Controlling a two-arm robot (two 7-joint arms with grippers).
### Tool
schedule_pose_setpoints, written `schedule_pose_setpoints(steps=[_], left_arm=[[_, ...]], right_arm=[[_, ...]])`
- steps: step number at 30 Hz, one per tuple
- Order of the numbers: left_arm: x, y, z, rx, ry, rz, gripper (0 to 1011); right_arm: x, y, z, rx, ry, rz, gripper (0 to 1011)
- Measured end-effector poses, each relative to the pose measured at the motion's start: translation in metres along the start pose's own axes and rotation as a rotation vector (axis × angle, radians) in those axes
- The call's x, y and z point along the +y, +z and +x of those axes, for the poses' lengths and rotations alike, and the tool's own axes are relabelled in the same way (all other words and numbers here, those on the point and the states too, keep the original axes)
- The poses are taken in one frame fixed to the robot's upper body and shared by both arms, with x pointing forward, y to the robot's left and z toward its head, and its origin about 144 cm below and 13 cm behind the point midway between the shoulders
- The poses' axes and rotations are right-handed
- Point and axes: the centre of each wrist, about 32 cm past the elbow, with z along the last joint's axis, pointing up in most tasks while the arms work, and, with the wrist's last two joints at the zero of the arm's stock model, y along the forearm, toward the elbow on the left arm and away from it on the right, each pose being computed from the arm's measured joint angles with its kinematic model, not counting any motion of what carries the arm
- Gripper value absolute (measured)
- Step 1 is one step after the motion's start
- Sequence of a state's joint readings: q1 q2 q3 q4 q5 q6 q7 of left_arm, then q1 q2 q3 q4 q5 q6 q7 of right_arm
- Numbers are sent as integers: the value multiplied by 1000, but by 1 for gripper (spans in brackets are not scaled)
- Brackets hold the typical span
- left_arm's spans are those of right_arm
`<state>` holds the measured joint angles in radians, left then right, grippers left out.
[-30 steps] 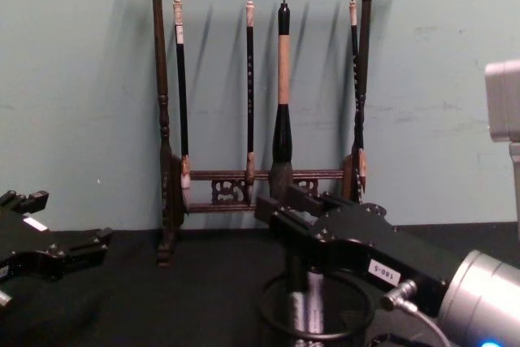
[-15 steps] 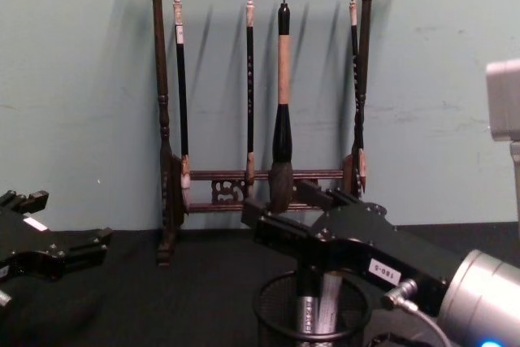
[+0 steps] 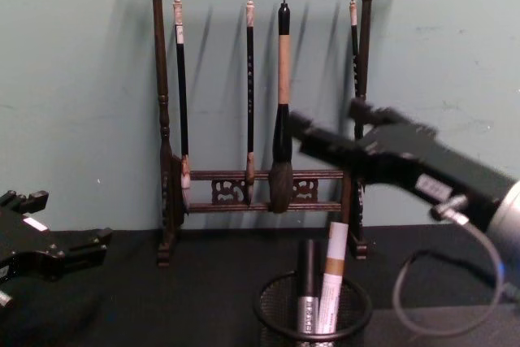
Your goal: Pick up the water-based marker from the table and place it into the pen holder.
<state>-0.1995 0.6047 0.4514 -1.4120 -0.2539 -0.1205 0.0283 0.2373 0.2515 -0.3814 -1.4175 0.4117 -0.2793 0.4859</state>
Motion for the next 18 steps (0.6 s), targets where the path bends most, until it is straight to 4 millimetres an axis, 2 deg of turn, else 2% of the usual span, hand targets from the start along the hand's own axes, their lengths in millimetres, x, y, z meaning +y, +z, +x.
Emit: schedule_pose_setpoints(steps=[9, 18], left_arm=[[0, 0, 0, 0, 0, 0, 1001], [0, 0, 0, 0, 0, 0, 1001]], right_arm=[[-27, 20, 25, -57, -190, -56, 1002], [-60, 17, 39, -129, -366, -211, 1002]])
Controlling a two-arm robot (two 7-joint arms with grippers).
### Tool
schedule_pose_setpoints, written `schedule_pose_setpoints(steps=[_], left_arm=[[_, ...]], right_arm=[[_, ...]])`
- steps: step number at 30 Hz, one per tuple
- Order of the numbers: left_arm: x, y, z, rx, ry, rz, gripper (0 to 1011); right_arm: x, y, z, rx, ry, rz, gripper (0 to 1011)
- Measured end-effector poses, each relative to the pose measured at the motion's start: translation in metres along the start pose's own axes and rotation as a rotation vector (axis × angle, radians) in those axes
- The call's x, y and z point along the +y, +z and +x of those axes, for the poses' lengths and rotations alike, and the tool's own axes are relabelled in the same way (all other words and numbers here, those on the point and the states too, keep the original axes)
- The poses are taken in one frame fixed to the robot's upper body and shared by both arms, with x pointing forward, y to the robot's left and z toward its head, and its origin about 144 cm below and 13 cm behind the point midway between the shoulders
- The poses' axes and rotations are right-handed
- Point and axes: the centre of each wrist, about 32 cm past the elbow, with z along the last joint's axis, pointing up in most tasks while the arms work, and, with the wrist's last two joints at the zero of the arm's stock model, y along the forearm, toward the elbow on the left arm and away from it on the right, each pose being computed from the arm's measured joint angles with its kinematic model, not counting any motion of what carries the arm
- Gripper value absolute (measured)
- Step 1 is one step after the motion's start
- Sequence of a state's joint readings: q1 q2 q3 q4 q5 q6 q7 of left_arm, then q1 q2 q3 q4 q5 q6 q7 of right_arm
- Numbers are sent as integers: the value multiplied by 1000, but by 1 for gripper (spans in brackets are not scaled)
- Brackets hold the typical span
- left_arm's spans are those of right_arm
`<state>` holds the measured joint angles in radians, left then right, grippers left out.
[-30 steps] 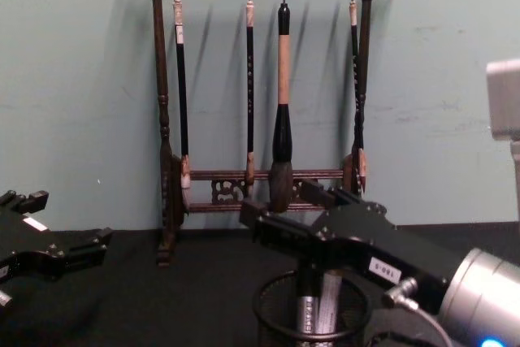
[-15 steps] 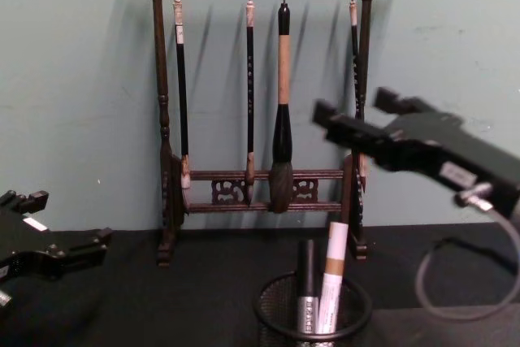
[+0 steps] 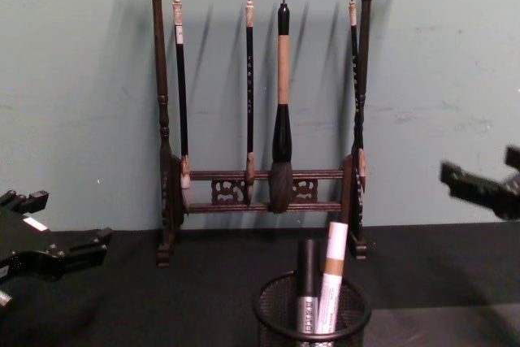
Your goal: Pick up the water-based marker from the table and place it into the pen holder.
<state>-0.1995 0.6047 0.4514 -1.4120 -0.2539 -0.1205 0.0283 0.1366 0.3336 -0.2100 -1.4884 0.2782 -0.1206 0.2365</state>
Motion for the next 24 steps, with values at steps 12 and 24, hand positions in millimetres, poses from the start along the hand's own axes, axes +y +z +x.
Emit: schedule_pose_setpoints(steps=[12, 24], left_arm=[[0, 0, 0, 0, 0, 0, 1001], [0, 0, 0, 0, 0, 0, 1001]], right_arm=[[-10, -26, 2, -72, -76, -180, 1002], [-6, -44, -2, -59, -78, -257, 1002]])
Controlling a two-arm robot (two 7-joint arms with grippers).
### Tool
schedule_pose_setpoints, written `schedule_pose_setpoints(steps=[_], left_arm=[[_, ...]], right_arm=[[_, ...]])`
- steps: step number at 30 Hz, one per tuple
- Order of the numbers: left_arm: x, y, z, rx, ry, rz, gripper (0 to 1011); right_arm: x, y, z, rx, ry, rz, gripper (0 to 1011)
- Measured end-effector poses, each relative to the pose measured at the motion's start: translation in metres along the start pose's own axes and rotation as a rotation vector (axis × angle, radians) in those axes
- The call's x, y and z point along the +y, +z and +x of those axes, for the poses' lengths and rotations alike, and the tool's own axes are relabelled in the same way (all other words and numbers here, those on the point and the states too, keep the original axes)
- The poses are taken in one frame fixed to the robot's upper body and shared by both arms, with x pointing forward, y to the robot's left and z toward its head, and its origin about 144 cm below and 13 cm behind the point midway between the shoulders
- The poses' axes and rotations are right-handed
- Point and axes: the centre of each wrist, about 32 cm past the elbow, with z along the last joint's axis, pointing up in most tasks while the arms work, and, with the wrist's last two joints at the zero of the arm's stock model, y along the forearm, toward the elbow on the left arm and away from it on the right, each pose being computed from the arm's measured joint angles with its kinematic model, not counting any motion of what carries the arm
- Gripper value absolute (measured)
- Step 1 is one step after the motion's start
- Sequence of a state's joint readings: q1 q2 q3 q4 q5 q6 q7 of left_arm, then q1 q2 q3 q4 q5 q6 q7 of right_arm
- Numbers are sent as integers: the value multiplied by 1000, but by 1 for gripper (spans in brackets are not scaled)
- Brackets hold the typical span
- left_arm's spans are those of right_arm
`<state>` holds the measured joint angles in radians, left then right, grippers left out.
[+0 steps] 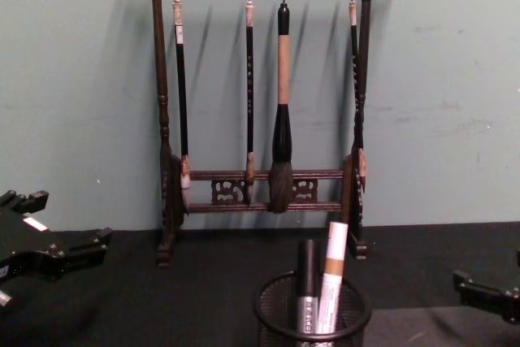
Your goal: Pick up the water-based marker from the table and place it into the pen holder.
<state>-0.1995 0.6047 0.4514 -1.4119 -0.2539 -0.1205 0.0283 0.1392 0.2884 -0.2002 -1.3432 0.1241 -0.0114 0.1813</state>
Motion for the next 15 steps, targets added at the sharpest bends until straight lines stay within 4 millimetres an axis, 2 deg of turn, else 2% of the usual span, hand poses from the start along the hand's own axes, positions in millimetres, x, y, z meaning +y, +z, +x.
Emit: schedule_pose_setpoints(steps=[15], left_arm=[[0, 0, 0, 0, 0, 0, 1001]], right_arm=[[0, -1, 0, 0, 1, -6, 1002]])
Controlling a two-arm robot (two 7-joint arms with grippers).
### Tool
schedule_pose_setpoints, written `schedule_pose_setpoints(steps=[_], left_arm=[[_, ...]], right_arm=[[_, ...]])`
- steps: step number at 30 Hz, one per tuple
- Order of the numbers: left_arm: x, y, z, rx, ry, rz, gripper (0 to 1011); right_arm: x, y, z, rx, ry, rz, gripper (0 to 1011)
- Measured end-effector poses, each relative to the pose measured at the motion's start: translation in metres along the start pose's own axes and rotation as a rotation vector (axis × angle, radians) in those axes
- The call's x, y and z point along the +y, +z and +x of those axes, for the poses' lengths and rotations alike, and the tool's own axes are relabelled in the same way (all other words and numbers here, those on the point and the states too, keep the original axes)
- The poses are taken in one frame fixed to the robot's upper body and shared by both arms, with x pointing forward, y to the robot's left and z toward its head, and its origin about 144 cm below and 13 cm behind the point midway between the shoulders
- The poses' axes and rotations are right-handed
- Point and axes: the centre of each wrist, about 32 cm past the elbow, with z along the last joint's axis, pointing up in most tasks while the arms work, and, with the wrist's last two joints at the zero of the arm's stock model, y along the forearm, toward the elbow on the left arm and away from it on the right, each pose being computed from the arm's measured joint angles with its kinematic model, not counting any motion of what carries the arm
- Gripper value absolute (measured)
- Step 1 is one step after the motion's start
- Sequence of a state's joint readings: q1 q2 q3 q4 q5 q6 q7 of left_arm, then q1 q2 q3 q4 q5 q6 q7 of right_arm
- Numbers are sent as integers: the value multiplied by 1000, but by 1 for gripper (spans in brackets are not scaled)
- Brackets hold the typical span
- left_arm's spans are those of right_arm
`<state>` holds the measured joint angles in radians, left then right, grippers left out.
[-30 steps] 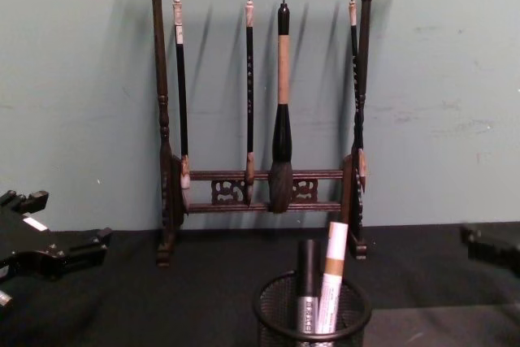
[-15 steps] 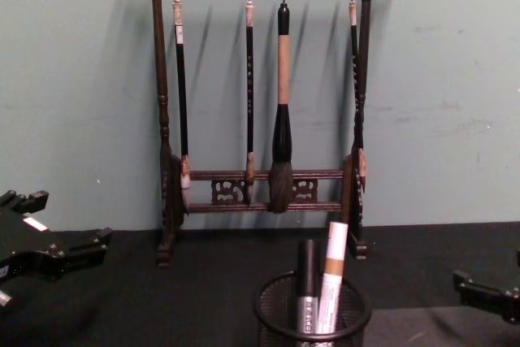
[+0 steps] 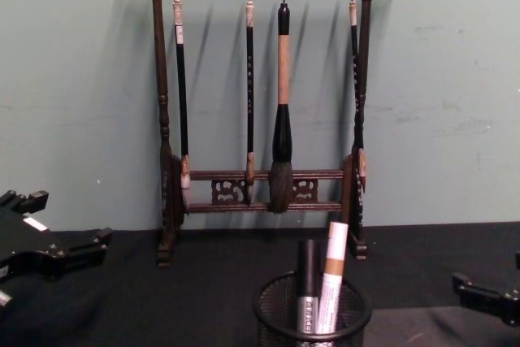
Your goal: Pick up the water-based marker from the table and place it into the pen holder.
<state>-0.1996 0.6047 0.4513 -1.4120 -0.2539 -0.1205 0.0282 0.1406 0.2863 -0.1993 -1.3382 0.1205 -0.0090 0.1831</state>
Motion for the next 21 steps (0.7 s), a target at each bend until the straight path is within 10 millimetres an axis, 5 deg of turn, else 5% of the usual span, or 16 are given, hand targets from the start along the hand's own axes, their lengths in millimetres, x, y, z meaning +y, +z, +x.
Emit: schedule_pose_setpoints(steps=[21], left_arm=[[0, 0, 0, 0, 0, 0, 1001]], right_arm=[[-1, 0, 0, -2, -2, 0, 1002]])
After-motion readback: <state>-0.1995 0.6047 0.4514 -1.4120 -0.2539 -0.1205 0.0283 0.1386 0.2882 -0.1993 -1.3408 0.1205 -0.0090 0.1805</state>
